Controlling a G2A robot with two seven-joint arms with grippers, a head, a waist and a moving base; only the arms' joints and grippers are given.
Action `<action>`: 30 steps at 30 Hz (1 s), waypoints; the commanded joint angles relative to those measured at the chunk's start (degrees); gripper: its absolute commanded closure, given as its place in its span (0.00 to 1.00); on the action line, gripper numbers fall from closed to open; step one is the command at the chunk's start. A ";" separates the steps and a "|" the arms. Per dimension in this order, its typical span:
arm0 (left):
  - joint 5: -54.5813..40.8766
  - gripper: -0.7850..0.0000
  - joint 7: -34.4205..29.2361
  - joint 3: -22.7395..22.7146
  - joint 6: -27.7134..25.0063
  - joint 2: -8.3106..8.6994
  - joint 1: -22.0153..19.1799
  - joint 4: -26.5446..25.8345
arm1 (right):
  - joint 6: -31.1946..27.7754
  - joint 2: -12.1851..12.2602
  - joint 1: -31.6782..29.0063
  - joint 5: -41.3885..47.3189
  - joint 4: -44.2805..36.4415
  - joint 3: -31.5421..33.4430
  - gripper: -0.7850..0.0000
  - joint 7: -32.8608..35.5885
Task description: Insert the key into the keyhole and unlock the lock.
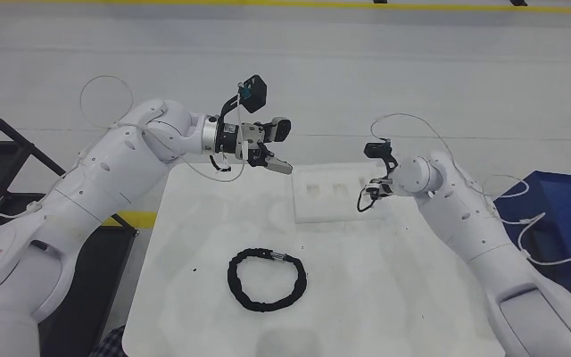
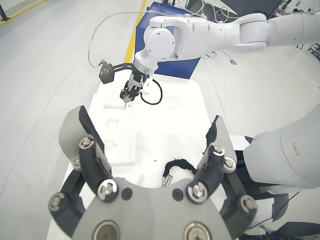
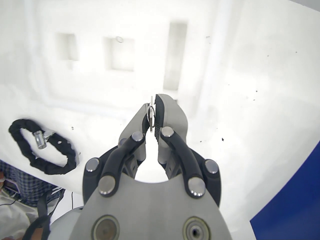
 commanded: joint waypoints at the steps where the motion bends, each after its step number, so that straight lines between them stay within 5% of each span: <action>1: 0.00 0.00 0.00 0.00 0.00 0.00 0.00 0.00 | -1.23 1.46 -2.73 1.39 -5.06 3.73 1.00 0.48; 13: 0.00 0.00 0.00 0.00 0.00 0.00 0.00 0.00 | -5.31 7.10 -19.94 11.63 -28.64 23.27 1.00 0.89; 30: 0.00 0.00 0.00 0.00 0.00 0.00 0.00 0.00 | -12.40 9.23 -33.52 25.12 -41.66 36.77 1.00 -5.05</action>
